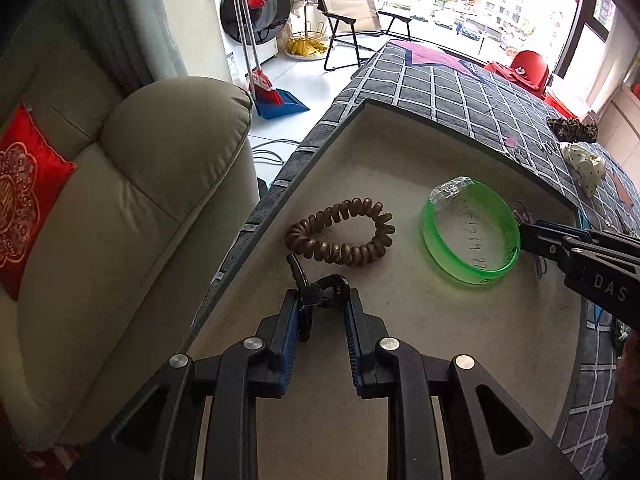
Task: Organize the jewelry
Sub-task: 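Carry the black clip and lilac hair tie into the box tray and release both, then move both tools back toward the keychains and beaded bracelet on the bedspread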
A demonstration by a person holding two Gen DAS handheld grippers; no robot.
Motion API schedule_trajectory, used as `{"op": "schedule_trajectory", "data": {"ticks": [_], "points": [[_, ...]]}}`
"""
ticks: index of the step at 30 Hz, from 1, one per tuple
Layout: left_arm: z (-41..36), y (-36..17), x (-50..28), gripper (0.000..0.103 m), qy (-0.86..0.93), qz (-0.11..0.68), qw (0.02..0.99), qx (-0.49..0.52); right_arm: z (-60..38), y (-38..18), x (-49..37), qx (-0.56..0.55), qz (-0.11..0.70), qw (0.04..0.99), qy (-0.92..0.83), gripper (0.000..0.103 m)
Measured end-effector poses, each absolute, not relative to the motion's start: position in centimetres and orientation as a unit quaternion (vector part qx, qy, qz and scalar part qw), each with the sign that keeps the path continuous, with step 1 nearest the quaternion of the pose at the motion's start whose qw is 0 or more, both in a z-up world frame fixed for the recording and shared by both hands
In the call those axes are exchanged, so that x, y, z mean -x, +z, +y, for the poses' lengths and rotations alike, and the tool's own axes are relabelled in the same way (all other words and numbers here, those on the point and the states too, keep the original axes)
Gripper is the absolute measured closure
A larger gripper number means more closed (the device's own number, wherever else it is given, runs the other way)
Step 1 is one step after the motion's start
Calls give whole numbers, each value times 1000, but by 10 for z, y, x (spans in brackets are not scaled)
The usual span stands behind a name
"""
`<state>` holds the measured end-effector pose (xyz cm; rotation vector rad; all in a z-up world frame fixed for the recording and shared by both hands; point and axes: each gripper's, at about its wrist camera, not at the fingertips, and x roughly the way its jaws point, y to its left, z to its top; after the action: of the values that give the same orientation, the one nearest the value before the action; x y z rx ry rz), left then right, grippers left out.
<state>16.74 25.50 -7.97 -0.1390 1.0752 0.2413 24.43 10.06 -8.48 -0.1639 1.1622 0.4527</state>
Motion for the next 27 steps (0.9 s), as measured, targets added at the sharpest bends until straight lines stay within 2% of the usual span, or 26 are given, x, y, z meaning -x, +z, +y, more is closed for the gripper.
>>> {"op": "schedule_trajectory", "data": {"ticks": [4, 8, 13, 14, 16, 23, 27], "points": [[251, -79, -166, 79, 114, 510, 851, 55, 103, -86, -243, 73, 548, 804, 218, 78], [250, -78, -164, 79, 120, 508, 851, 47, 98, -73, -237, 53, 536, 813, 222, 50], [250, -75, -161, 76, 126, 498, 857, 41, 86, -57, -225, 36, 520, 825, 219, 46], [249, -75, -161, 47, 127, 497, 858, 39, 82, -54, -221, 32, 519, 826, 217, 46], [248, -72, -158, 7, 132, 485, 864, 39, 74, -51, -216, 23, 518, 828, 214, 45], [238, -60, -150, 6, 123, 467, 876, 22, 50, -45, -191, -2, 520, 828, 210, 45], [235, -48, -140, 0, 120, 451, 884, 24, 36, -42, -177, -12, 518, 830, 206, 35]]}}
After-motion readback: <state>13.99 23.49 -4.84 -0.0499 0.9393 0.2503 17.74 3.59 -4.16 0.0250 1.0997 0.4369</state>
